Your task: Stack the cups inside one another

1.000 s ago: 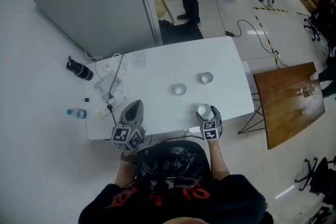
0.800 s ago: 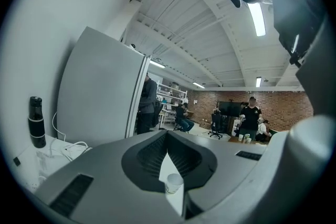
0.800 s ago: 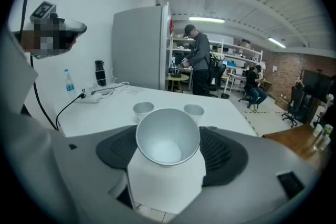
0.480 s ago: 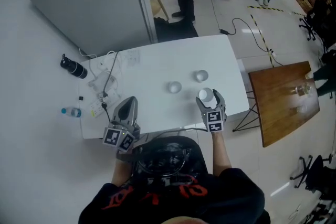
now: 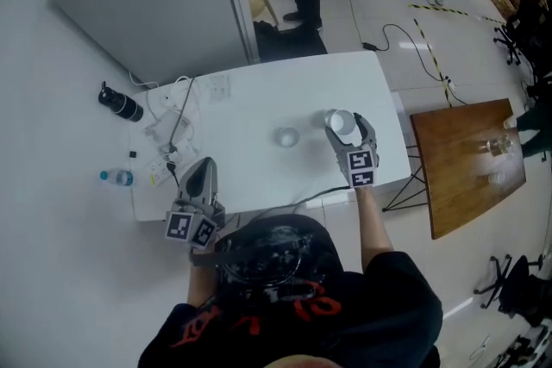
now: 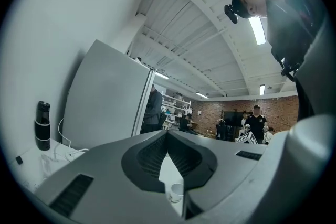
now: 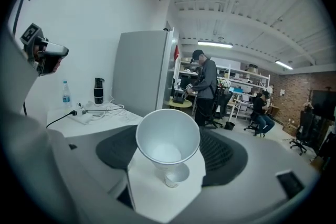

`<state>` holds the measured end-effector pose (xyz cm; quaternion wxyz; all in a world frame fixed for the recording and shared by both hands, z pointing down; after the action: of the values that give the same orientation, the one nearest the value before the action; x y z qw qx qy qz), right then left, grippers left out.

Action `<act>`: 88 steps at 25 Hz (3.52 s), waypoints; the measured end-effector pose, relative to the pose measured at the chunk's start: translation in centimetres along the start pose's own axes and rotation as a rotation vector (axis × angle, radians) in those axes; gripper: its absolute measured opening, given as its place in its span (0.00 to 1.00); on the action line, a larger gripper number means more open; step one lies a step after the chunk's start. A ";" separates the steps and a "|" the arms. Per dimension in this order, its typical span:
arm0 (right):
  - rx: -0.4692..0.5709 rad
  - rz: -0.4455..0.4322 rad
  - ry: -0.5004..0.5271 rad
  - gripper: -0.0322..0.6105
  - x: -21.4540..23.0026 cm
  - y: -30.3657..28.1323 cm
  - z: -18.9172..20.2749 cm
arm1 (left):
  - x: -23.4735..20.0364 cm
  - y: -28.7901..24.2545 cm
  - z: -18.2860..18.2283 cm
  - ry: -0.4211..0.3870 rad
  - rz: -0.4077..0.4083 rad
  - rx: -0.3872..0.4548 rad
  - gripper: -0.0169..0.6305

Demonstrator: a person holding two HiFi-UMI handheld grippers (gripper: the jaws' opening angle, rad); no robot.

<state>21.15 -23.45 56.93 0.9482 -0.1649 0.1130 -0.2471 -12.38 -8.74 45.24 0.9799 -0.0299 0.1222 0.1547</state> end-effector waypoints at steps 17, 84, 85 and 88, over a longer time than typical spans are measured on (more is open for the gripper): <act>-0.179 -0.037 -0.005 0.64 5.2 -9.1 6.9 | -0.5 2.9 0.9 0.043 -0.132 0.023 0.03; -0.378 -0.302 -0.115 0.82 -13.4 -11.5 14.4 | -4.1 6.3 0.7 0.019 -0.143 0.017 0.03; -0.399 -0.289 -0.107 0.82 -13.5 -11.9 14.6 | -4.4 6.6 0.6 0.020 -0.153 0.020 0.03; -0.428 -0.257 -0.104 0.82 -13.9 -13.1 14.9 | -5.1 7.3 0.5 0.022 -0.175 0.026 0.03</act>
<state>8.11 -23.39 77.25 0.8569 -0.3873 0.0920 -0.3273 -19.21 -3.24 46.79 0.9886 -0.0292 0.1318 0.0667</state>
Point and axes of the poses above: the fingertips, and each gripper's own axes: y backward along the fingers, x to its right, z out of its underside, the point moved 2 cm from there along y, backward along the fingers, and after that the axes turned 3 degrees about -z, right-handed, at the moved point
